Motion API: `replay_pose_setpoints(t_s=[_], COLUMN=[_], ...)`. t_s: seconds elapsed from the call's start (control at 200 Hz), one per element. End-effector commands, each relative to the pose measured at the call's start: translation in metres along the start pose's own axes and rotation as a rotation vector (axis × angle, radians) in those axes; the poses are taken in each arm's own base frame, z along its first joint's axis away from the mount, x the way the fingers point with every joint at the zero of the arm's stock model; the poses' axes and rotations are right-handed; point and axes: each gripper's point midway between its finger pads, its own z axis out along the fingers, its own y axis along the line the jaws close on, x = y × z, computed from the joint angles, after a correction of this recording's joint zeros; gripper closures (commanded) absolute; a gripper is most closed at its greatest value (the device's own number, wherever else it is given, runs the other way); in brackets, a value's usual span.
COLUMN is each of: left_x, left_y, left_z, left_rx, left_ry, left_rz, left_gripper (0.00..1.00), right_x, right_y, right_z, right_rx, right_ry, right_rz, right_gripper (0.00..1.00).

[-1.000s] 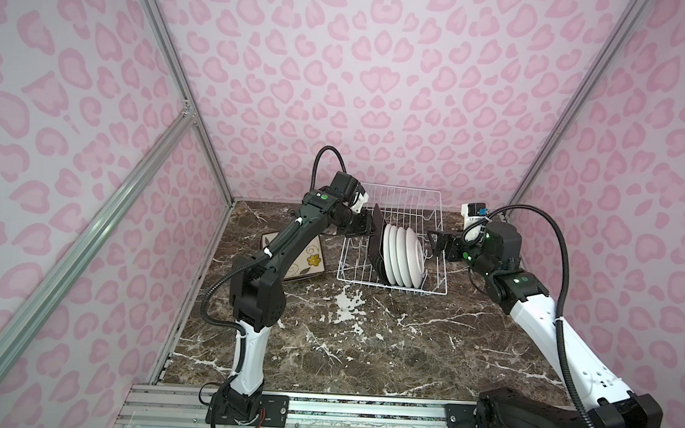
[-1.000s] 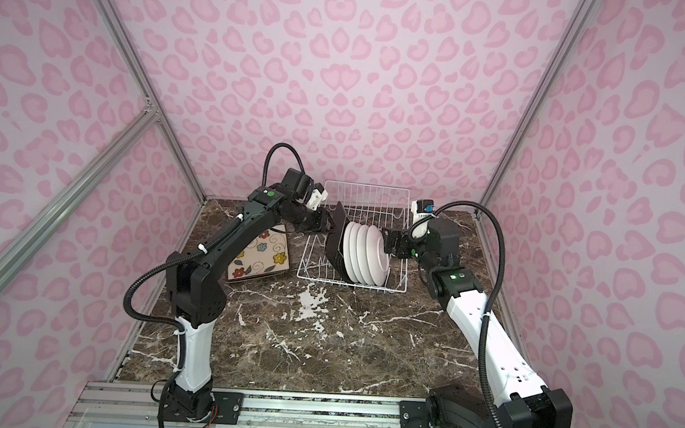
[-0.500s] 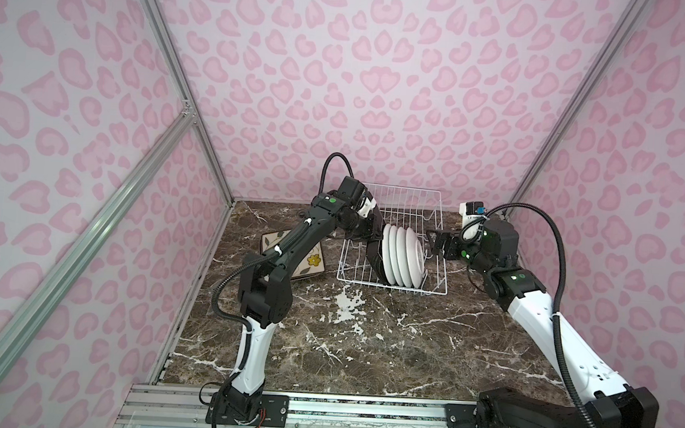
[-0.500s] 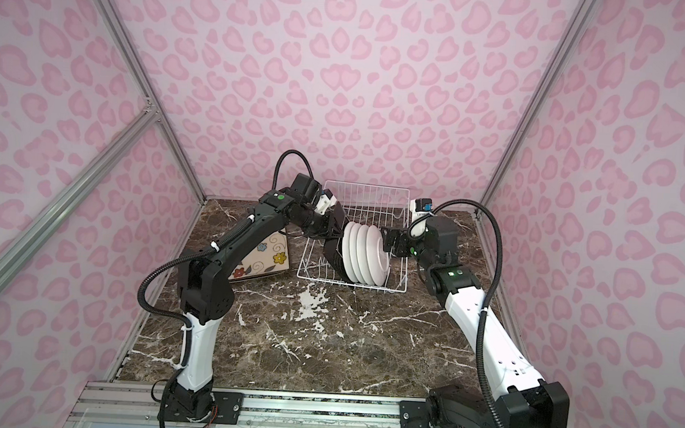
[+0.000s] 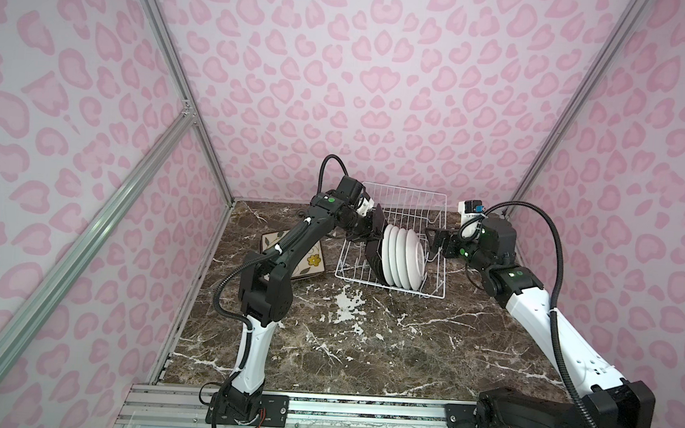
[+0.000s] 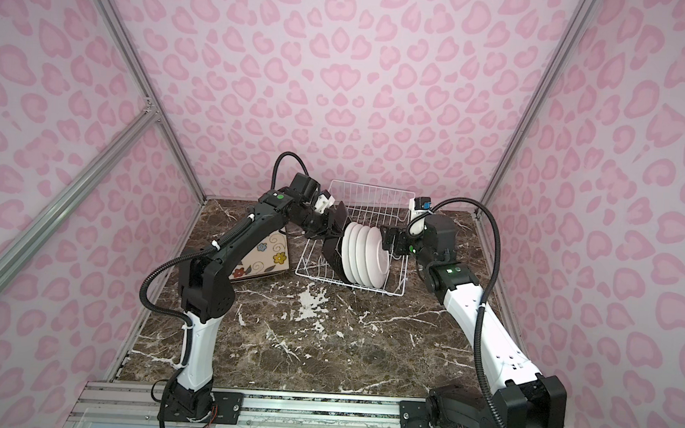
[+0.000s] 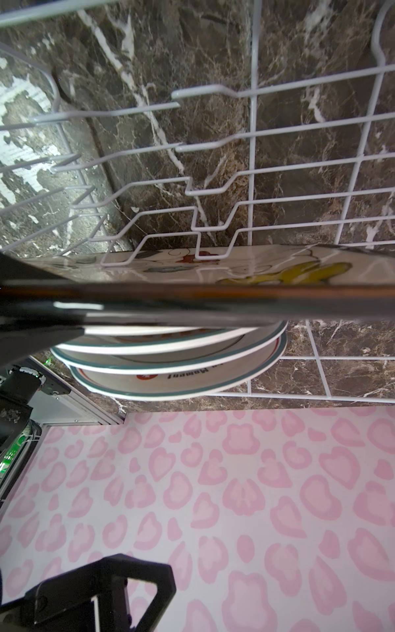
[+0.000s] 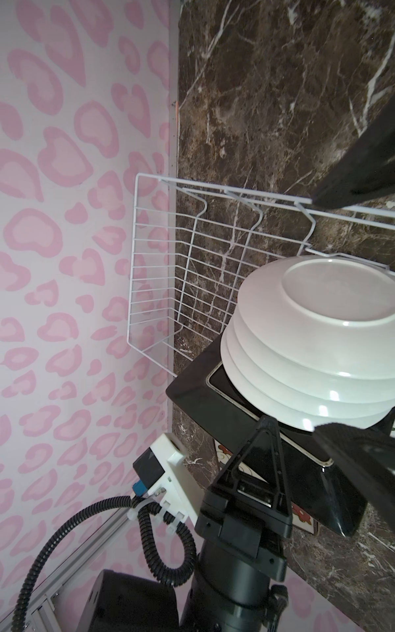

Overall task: Unload the plates from the dish rack
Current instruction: Pick up a plate from the dish rack.

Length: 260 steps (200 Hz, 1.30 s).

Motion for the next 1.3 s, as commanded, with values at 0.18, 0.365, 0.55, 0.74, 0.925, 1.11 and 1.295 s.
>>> replay_pose_setpoints(t_s=[0.18,0.365,0.55,0.74,0.925,1.11,1.295], left_x=[-0.004,-0.012,-0.017,-0.019,-0.024,-0.028,-0.030], left_y=[-0.002,-0.025,-0.038,-0.050,-0.063,-0.072,-0.071], left_z=[-0.020,-0.040,-0.054,-0.061,-0.078,-0.095,-0.106], left_rx=[-0.046,0.008,0.039,0.085,0.105,0.114,0.098], left_ry=[-0.071,-0.136,-0.177,-0.190,-0.224,-0.253,-0.274], left_rz=[0.039,0.053,0.062,0.064,0.085,0.100,0.106], left_gripper=[0.96,0.96,0.96,0.96,0.96,0.96,0.97], right_x=[-0.009,-0.010,-0.011,-0.013,-0.014,-0.012,-0.014], right_y=[0.003,0.005,0.006,0.007,0.007,0.006,0.007], right_z=[0.001,0.002,0.003,0.002,0.003,0.007,0.010], right_rx=[-0.013,-0.024,-0.029,-0.030,-0.029,-0.027,-0.027], right_ry=[-0.029,-0.033,-0.035,-0.042,-0.035,-0.019,-0.008], right_rz=[0.006,0.013,0.018,0.019,0.021,0.022,0.021], right_gripper=[0.01,0.01,0.01,0.01,0.01,0.01,0.01])
